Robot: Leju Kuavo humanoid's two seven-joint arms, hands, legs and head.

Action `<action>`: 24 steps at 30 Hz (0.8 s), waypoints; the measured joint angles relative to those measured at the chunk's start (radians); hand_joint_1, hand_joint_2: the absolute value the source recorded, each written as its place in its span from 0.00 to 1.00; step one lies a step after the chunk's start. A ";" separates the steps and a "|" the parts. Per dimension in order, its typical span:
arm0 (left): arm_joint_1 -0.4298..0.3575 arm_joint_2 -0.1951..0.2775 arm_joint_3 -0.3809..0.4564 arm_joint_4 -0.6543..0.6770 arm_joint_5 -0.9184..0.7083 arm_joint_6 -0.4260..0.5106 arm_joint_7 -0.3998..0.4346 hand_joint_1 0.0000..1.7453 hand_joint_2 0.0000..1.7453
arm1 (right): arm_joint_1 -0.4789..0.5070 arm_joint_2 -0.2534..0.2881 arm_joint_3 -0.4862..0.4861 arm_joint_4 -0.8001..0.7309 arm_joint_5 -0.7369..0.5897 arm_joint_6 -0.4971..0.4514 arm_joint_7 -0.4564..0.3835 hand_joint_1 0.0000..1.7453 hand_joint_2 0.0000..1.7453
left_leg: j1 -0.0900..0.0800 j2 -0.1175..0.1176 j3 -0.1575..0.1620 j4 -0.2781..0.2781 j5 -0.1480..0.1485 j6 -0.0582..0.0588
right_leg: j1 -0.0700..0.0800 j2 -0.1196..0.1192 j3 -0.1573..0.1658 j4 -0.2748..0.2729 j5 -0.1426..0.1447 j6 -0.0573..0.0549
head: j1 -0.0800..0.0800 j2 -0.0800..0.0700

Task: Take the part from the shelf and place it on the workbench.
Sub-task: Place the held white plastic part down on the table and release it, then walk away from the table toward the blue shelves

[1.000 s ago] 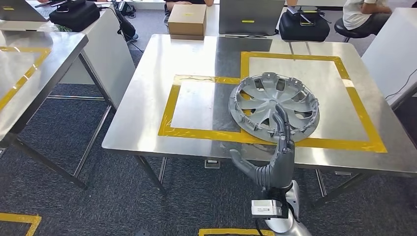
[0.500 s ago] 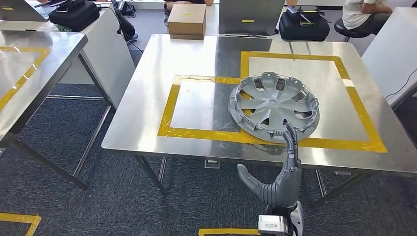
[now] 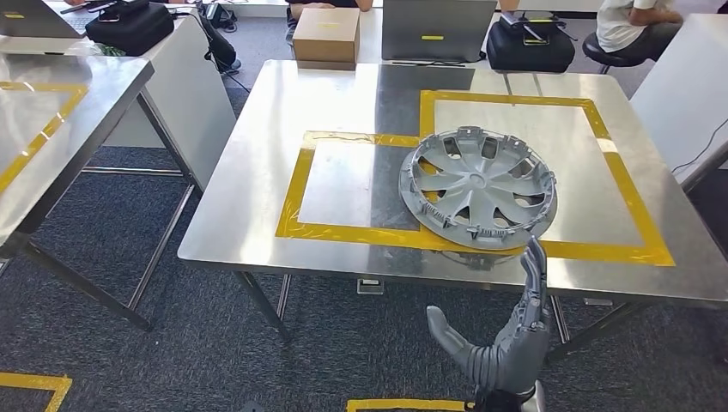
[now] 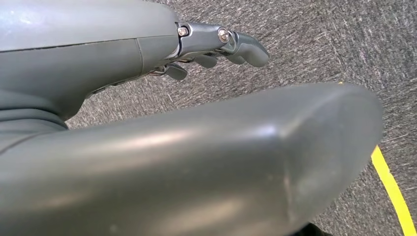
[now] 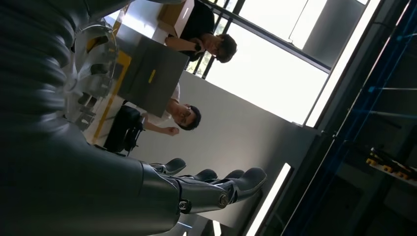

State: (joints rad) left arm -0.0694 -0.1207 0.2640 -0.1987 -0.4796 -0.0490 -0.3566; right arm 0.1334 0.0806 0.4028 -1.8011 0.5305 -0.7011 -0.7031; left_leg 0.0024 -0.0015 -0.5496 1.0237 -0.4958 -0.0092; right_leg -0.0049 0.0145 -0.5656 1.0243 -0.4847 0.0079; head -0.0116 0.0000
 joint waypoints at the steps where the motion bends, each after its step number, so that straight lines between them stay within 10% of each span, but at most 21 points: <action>1: 0.000 0.000 0.000 0.000 0.000 0.001 0.000 0.00 0.00 | 0.002 0.000 0.000 -0.004 0.000 0.000 0.000 0.00 0.75 | 0.000 0.000 0.000 0.000 0.000 0.000 | 0.000 0.000 0.000 0.000 0.000 0.000 | 0.000 0.000; 3: -0.001 0.000 0.000 0.000 0.000 0.003 0.000 0.00 0.00 | 0.004 0.000 0.000 -0.010 0.002 0.000 0.000 0.00 0.25 | 0.000 0.000 0.000 0.000 0.000 0.000 | 0.000 0.000 0.000 0.000 0.000 0.000 | 0.000 0.000; 4: -0.001 0.000 0.000 0.000 0.000 0.004 0.001 0.00 0.00 | 0.005 0.000 0.000 -0.013 0.003 0.000 0.000 0.00 0.25 | 0.000 0.000 0.000 0.000 0.000 0.000 | 0.000 0.000 0.000 0.000 0.000 0.000 | 0.000 0.000; 7: -0.002 0.000 0.000 0.000 -0.005 0.008 0.001 0.00 0.00 | 0.006 0.000 -0.001 -0.016 0.004 0.000 0.000 0.00 1.00 | 0.000 0.000 0.000 0.000 0.000 0.000 | 0.000 0.000 0.000 0.000 0.000 0.000 | 0.000 0.000; 24: -0.008 -0.001 0.000 0.000 -0.017 0.004 0.013 0.00 0.00 | 0.007 0.000 -0.018 -0.017 0.005 0.000 0.000 0.00 1.00 | -0.002 0.000 0.000 0.001 0.000 0.000 | -0.001 0.000 0.000 -0.001 0.001 0.001 | 0.000 0.000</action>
State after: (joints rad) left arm -0.0771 -0.1219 0.2640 -0.1987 -0.4967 -0.0448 -0.3431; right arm 0.1403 0.0809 0.3850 -1.8181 0.5353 -0.7012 -0.7031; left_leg 0.0004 -0.0015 -0.5498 1.0247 -0.4960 -0.0090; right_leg -0.0060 0.0145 -0.5656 1.0234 -0.4840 0.0088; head -0.0118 0.0000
